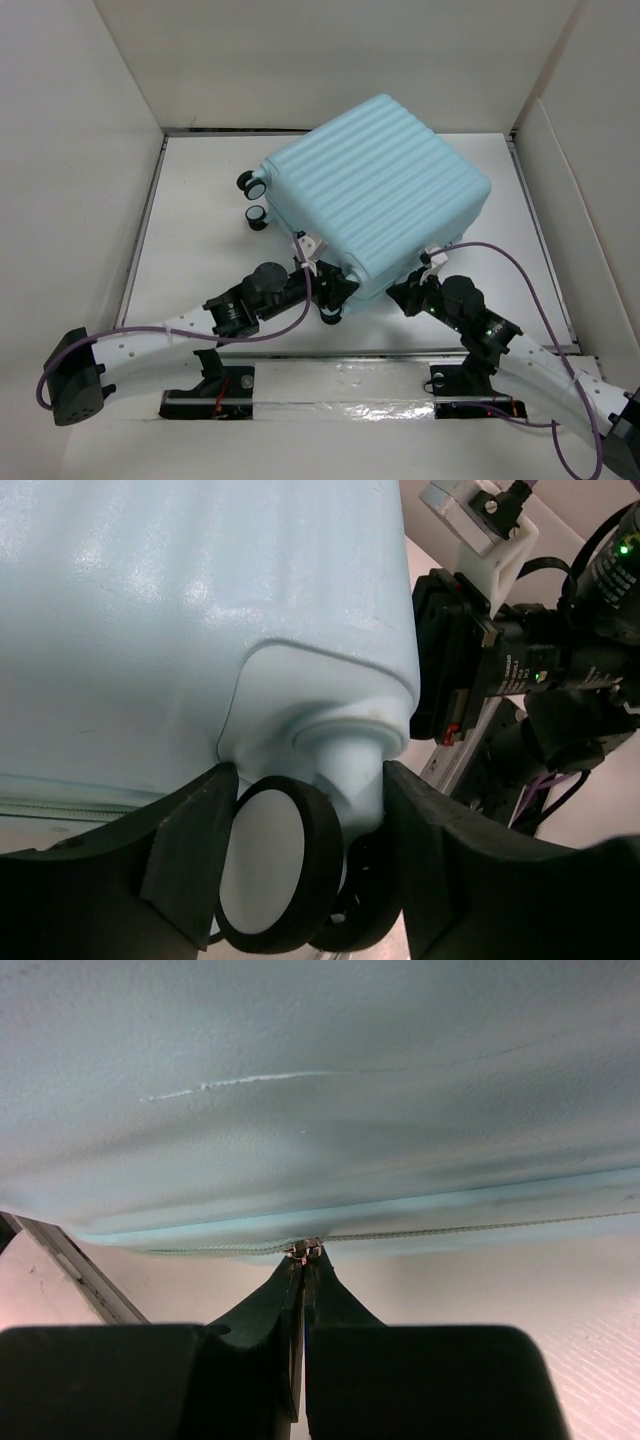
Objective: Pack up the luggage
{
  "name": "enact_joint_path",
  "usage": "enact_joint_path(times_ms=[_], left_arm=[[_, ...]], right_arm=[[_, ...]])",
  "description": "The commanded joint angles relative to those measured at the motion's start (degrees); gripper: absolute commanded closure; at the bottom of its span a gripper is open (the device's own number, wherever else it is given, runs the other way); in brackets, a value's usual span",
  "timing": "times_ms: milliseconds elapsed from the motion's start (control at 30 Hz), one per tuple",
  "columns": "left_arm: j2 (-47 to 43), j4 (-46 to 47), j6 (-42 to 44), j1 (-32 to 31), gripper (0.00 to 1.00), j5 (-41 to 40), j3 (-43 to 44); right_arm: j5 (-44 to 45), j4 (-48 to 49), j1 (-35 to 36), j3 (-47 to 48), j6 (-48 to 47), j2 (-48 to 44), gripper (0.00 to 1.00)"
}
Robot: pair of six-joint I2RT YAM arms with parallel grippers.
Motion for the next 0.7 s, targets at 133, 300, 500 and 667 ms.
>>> enact_joint_path(times_ms=[133,300,500,667], left_arm=[[6.69,3.81,2.96,-0.03,0.57,4.26,5.86],[12.06,8.04,1.91,1.73,0.70,7.68,12.96],[18.83,9.97,-1.33,4.98,0.75,10.23,20.27],[22.61,15.84,-8.45,10.60,0.80,17.61,20.19]], right_arm=[[0.46,4.86,10.26,4.84,1.83,3.90,1.00],[4.06,8.55,24.40,9.66,5.25,9.62,1.00],[11.80,14.78,36.80,13.28,8.51,16.39,1.00],[20.13,33.78,39.01,11.54,10.27,25.52,1.00]])
